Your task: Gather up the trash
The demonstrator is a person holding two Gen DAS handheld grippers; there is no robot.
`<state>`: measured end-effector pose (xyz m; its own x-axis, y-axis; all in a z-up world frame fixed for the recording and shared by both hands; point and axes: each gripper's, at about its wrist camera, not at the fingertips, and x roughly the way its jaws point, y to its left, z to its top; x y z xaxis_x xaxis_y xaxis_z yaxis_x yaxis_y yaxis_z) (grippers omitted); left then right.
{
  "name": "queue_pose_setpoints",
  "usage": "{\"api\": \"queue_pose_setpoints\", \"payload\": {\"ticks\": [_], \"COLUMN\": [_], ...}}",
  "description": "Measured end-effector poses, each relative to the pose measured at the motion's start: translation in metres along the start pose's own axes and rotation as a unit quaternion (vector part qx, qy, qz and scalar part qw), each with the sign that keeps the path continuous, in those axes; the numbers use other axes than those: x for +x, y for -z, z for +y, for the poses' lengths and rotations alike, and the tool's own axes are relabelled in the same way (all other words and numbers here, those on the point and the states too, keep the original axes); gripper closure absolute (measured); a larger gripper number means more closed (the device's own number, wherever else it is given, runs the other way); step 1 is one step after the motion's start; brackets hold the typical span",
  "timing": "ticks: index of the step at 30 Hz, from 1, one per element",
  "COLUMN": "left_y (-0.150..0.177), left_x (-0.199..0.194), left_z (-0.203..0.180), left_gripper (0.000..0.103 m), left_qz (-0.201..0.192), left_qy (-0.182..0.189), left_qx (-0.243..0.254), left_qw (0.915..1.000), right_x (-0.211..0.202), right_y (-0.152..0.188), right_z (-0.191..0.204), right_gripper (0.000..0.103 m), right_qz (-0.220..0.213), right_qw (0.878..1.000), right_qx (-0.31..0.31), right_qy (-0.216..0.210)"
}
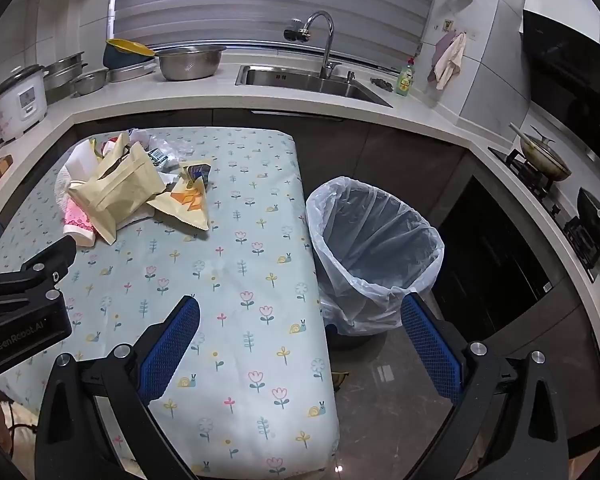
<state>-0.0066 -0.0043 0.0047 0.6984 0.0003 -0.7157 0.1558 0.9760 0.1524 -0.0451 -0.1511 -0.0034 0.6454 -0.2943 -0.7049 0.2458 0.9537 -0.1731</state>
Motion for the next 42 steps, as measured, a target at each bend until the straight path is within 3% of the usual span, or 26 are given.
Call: {"api": "queue_pose_setpoints", "payload": {"ticks": [42], "left_y": [-0.001], "left_x": [0.008], "left_z": [0.01], "left_gripper": [0.007], "left_qz": [0.0], "left_qy": [0.0], "left_qx": [-0.005], "left_qw": [1.0], "right_x": [-0.001], "right_y": [-0.004], "right_z": [0.002], "right_gripper": [0.007], "right_qz": [-0.003], "right_qw": [1.0], "right_qx": [-0.002], "right_qy": [0.005]}}
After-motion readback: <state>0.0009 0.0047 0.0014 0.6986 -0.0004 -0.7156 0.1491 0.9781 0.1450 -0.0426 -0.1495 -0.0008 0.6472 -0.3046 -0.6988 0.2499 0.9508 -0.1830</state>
